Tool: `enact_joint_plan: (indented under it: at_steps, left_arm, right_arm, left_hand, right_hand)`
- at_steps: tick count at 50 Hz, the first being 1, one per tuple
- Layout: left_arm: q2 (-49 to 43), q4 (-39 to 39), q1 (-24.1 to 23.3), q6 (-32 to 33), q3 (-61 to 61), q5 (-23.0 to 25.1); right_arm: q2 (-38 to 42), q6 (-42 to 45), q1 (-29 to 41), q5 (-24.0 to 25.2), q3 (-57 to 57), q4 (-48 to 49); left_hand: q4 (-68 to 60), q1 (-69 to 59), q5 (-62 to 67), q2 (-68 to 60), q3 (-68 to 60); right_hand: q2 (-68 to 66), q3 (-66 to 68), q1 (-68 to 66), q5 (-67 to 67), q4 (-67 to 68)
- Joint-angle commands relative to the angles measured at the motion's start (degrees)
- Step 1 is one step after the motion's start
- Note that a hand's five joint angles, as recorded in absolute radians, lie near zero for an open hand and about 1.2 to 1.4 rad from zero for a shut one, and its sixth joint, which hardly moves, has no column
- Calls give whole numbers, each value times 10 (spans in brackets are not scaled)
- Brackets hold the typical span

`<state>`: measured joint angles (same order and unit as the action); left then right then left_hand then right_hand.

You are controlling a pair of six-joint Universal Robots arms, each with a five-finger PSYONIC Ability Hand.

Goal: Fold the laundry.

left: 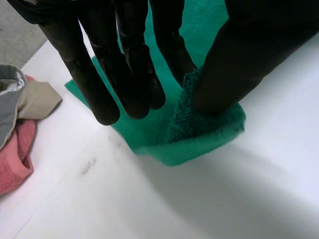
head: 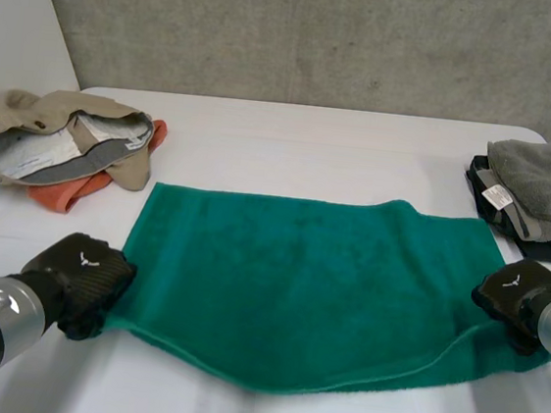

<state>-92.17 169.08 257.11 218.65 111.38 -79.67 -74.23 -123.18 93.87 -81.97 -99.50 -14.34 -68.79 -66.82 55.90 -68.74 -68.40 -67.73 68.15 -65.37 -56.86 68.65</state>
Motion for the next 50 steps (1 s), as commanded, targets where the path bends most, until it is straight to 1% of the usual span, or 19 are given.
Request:
enact_joint_plan:
  at_steps: [1, 6, 10, 14, 20, 22, 23, 25, 26, 27, 28, 30, 33, 37, 41, 43, 45, 48, 50]
  left_arm:
    - [-70, 52, -11, -3, -74, -9]
    - [-150, 139, -25, -34, -164, -28]
    - [-248, 195, -40, -62, -275, -76]
    - [-330, 203, -57, -60, -367, -100]
    - [-426, 221, -69, -65, -478, -102]
    - [-458, 246, -73, -60, -514, -101]
    - [-464, 253, -76, -60, -521, -101]
    - [-478, 271, -81, -62, -535, -101]
    - [-487, 287, -89, -63, -541, -100]
    - [-490, 293, -93, -61, -541, -100]
    - [-490, 297, -94, -61, -540, -101]
    - [-490, 300, -101, -65, -538, -107]
    - [-480, 299, -110, -67, -519, -107]
    - [-399, 301, -111, -69, -440, -106]
    - [-335, 299, -109, -77, -362, -105]
    - [-312, 299, -109, -83, -331, -103]
    - [-276, 303, -108, -96, -283, -101]
    - [-239, 310, -104, -114, -231, -96]
    - [-227, 315, -102, -120, -211, -96]
  right_arm:
    - [12, 23, 4, -17, 43, 46]
    - [75, -3, 23, -44, 116, 131]
    - [139, -43, 32, -69, 197, 161]
    - [211, -58, 43, -78, 284, 159]
    - [311, -65, 64, -83, 405, 165]
    - [331, -65, 68, -83, 431, 166]
    - [354, -68, 72, -86, 459, 168]
    - [373, -72, 77, -96, 486, 171]
    - [382, -73, 79, -104, 497, 172]
    - [392, -79, 83, -123, 515, 172]
    - [394, -84, 85, -132, 519, 172]
    - [387, -98, 91, -151, 520, 168]
    - [366, -119, 93, -157, 501, 167]
    - [297, -162, 87, -149, 426, 166]
    - [203, -185, 86, -111, 318, 165]
    - [154, -188, 77, -73, 259, 158]
    - [120, -189, 47, -31, 203, 144]
    - [97, -187, 7, 9, 151, 135]
    - [88, -182, -22, 39, 105, 139]
  left_hand:
    - [-112, -132, 141, -113, -116]
    - [-112, -132, 141, -113, -116]
    - [-112, -132, 141, -113, -116]
    - [-112, -132, 141, -113, -116]
    - [-112, -132, 141, -113, -116]
    - [-112, -132, 141, -113, -116]
    - [-112, -132, 141, -113, -116]
    - [-112, -132, 141, -113, -116]
    - [451, 431, -422, 450, 447]
    - [588, 568, -559, 587, 584]
    - [538, 518, -509, 538, 534]
    - [588, 568, -559, 587, 584]
    - [588, 568, -559, 587, 584]
    - [588, 568, -559, 587, 584]
    - [588, 568, -559, 587, 584]
    - [588, 568, -559, 587, 584]
    - [588, 568, -559, 587, 584]
    - [588, 568, -559, 587, 584]
    - [588, 568, -559, 587, 584]
  right_hand:
    - [-123, 119, -146, -131, 113]
    - [-123, 119, -146, -131, 113]
    - [-123, 119, -146, -131, 113]
    - [-123, 119, -146, -131, 113]
    - [-123, 119, -146, -131, 113]
    - [-123, 119, -146, -131, 113]
    - [30, -34, 6, 21, -39]
    - [477, -481, 453, 468, -486]
    - [577, -581, 554, 569, -587]
    - [577, -581, 554, 569, -587]
    - [577, -581, 554, 569, -587]
    - [577, -581, 554, 569, -587]
    - [577, -581, 554, 569, -587]
    - [577, -581, 554, 569, -587]
    - [577, -581, 554, 569, -587]
    - [575, -579, 552, 566, -584]
    - [473, -477, 449, 464, -482]
    - [412, -416, 388, 403, -421]
    - [308, -312, 284, 299, -317]
